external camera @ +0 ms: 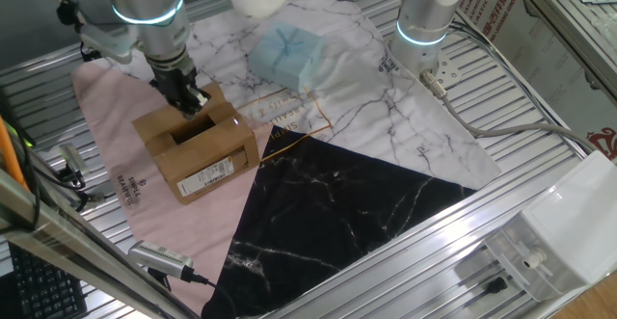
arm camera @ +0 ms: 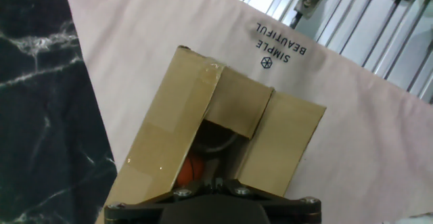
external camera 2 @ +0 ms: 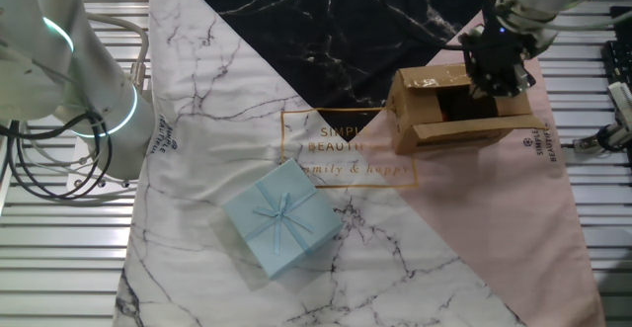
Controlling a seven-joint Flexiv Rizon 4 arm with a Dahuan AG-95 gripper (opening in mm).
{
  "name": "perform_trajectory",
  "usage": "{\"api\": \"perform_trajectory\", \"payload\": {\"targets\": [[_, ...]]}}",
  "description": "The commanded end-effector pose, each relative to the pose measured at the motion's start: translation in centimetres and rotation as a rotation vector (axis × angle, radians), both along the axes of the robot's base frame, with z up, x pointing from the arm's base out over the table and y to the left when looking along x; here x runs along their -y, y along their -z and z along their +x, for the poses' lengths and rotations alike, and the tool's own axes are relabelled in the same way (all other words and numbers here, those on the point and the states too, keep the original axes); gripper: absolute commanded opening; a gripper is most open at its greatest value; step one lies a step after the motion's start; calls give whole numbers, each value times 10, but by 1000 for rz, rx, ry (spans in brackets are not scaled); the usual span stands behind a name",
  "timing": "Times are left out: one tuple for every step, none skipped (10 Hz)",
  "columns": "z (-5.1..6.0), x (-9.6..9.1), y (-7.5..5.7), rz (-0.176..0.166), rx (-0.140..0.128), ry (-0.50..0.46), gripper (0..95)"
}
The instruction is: Cover the box
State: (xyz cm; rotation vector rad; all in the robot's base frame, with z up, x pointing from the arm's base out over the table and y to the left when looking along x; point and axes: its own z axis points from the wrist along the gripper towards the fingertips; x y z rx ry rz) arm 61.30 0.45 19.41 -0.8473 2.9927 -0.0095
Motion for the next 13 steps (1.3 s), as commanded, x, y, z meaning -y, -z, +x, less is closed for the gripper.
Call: {"api": "perform_trajectory", "payload": {"targets": [[1,0,-1,-29,-13,12,0],[1,0,-1,-63,-8,50,0],[1,0,-1,-76,-1,88,0],[1,0,-1,-103,0,161,0],[1,0,-1,-160,11,201,0],[1,0,-1,-199,31,191,0],[1,0,-1,-214,35,198,0],[1,0,-1,-218,36,211,0],[1,0,-1,-198,40,226,0],[1,0,-1,-193,33,231,0],[1,0,-1,-186,29,234,0],[1,0,-1,-177,30,232,0],[1,0,-1,-178,30,230,0]]}}
